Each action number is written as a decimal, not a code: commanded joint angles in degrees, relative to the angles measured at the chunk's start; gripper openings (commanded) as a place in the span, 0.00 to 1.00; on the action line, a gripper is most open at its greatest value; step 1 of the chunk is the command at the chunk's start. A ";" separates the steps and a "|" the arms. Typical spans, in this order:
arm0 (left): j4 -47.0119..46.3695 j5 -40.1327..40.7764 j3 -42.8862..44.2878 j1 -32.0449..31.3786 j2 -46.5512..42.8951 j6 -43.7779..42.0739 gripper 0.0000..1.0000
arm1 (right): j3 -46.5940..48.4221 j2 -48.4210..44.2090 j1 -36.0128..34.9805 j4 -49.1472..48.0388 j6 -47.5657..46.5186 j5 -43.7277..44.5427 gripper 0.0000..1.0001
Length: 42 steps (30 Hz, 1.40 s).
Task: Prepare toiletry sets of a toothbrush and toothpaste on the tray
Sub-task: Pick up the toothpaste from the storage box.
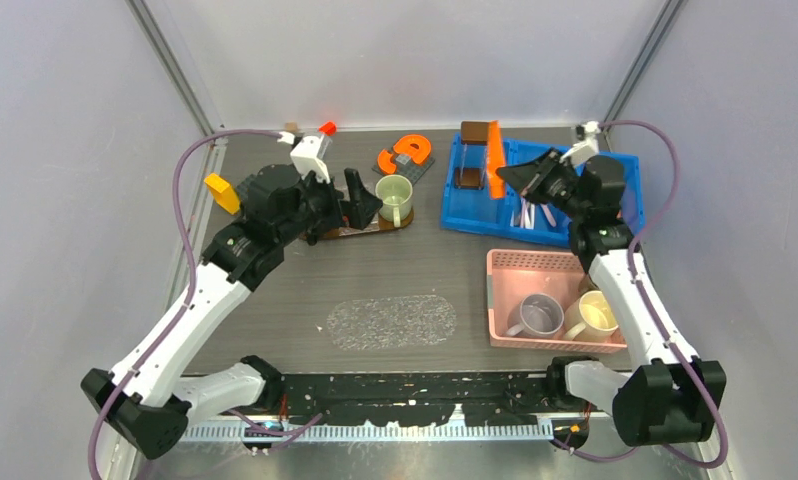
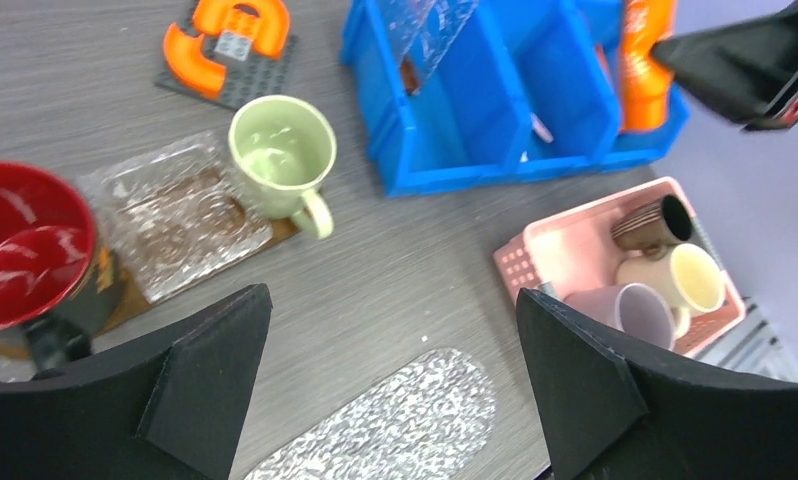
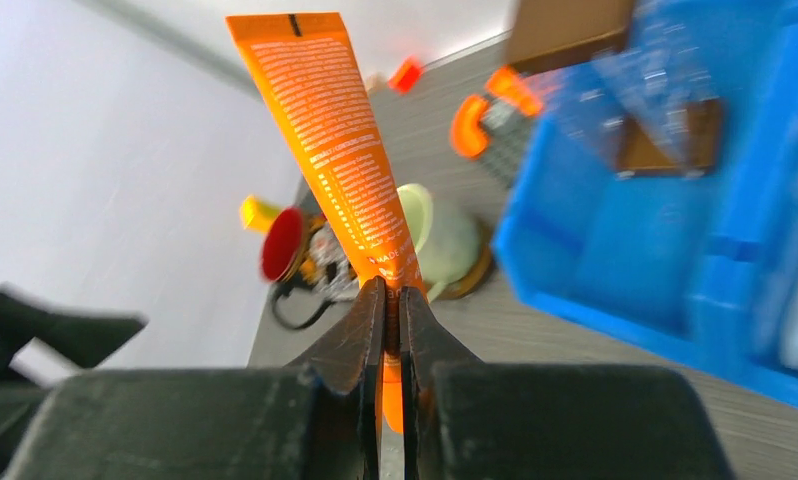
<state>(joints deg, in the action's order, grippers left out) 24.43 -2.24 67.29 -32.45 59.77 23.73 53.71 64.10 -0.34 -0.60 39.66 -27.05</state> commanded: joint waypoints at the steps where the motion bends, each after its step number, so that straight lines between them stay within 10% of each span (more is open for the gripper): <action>1: -8.03 -5.69 5.05 -0.39 3.51 4.44 0.96 | -1.86 -1.94 -6.98 -11.52 3.38 -4.37 0.01; 24: -22.26 -10.26 12.56 -5.12 18.94 16.17 0.91 | -5.08 -0.56 -21.83 -22.68 6.44 -7.45 0.01; 31: -20.51 -5.07 12.65 -5.26 19.47 16.82 0.77 | -5.28 -0.15 -22.69 -22.69 5.77 -7.68 0.01; 42: -21.23 -5.52 12.54 -5.85 19.33 17.82 0.28 | -5.22 1.35 -24.05 -21.99 4.40 -7.41 0.02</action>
<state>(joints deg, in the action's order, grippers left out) 6.04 -8.10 77.80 -37.95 79.55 41.39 47.94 65.45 -23.59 -18.92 45.60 -33.95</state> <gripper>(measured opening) 0.368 0.101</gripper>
